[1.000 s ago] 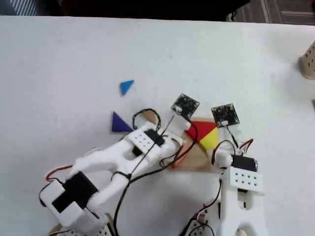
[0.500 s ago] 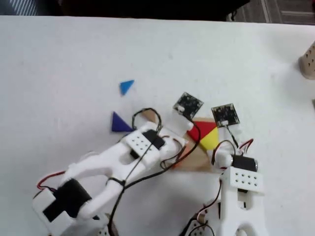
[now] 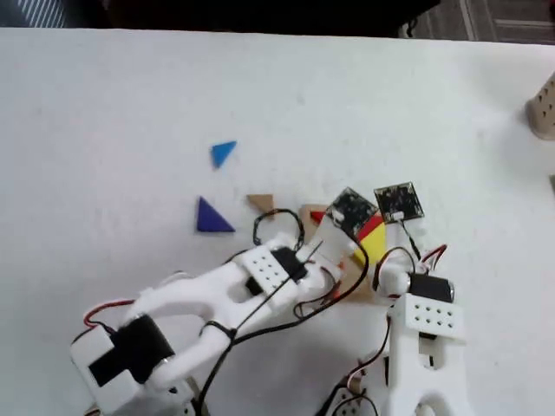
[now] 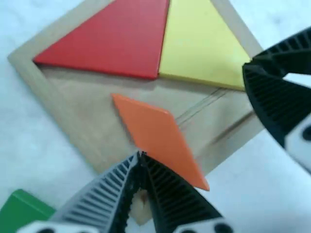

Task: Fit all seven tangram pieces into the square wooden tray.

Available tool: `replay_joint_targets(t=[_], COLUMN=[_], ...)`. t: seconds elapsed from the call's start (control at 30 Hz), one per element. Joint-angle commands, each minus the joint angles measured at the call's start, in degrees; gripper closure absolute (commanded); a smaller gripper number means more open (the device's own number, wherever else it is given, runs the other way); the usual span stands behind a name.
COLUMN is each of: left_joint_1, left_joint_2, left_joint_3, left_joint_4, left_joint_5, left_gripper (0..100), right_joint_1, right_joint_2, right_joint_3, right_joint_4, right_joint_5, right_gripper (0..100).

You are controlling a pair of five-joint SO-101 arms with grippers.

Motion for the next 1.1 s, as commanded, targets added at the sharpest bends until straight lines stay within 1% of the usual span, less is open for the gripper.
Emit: replay_joint_targets(t=[0.0,0.2,0.33,0.53,0.97,1.07], left_joint_1=[2.2,2.8,4.7,5.0,3.6,3.6], left_joint_2=[-0.5,-0.7,-0.3,-0.2,-0.8,-0.8], left_joint_3=[-0.8,-0.9,-0.3,-0.3,-0.9,-0.4], left_joint_4=[-1.5,-1.9,-6.1,-10.1,-8.4,-11.9], left_joint_5=[-0.1,-0.1,-0.1,0.4,0.4,0.4], left_gripper=[98,98,98,98,98,98], right_joint_1=[0.0,0.0,0.0,0.0,0.0,0.1], right_joint_2=[0.4,0.4,0.4,0.4,0.4,0.4], right_joint_3=[-2.3,-2.3,-2.3,-2.3,-2.3,-2.3], right_joint_4=[-1.1,-1.2,-1.2,-1.2,-1.2,-1.5], right_joint_5=[0.8,0.8,0.8,0.8,0.8,0.5], right_gripper=[98.1,98.1,98.1,98.1,98.1,98.1])
